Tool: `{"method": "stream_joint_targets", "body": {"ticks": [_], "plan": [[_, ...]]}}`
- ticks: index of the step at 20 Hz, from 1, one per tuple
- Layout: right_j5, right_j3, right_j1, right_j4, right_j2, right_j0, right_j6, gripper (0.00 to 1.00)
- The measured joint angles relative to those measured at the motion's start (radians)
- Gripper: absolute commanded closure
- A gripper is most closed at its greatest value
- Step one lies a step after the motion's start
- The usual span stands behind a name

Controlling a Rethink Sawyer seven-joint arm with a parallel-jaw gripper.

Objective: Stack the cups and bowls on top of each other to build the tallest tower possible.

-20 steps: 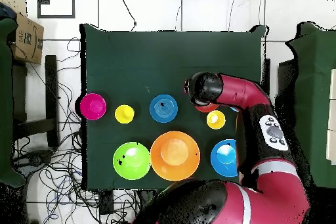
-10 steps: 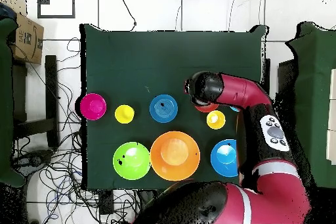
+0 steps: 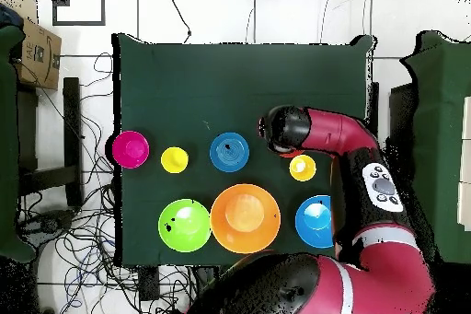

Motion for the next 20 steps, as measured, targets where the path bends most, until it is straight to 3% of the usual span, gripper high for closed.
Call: {"method": "stream_joint_targets", "body": {"ticks": [20], "plan": [[-0.016,0.006,0.081,-0.092,-0.001,-0.028,0.000,0.00]]}}
